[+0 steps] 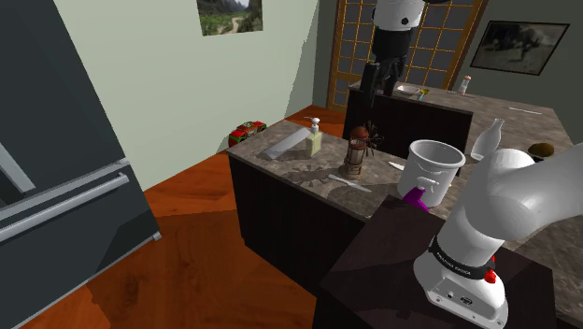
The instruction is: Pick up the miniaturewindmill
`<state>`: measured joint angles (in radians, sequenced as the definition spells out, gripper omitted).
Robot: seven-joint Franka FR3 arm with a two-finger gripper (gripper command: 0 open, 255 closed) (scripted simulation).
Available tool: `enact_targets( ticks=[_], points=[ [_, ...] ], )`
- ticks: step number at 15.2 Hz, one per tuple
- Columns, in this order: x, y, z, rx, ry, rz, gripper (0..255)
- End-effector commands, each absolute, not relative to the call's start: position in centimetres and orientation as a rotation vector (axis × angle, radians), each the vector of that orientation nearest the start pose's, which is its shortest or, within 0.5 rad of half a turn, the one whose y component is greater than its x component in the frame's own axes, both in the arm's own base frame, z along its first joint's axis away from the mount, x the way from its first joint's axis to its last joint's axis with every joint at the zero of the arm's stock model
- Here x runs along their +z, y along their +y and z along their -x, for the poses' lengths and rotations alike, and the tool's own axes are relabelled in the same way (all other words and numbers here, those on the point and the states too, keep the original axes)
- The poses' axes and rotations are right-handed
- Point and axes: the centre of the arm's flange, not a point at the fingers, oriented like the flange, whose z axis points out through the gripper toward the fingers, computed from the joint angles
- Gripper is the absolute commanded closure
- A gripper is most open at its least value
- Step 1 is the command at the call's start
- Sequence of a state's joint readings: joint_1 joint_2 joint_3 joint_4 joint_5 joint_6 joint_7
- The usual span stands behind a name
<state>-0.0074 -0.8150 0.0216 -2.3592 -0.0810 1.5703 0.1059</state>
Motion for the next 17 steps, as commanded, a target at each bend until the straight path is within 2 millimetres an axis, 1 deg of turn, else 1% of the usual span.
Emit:
enact_targets(
  ticks=[1,17],
  points=[
    [59.8,-0.2,-29.9,-0.051,0.161,3.232,0],
    [50.2,-18.6,-35.8,-0.023,0.125,3.207,0]
  ],
)
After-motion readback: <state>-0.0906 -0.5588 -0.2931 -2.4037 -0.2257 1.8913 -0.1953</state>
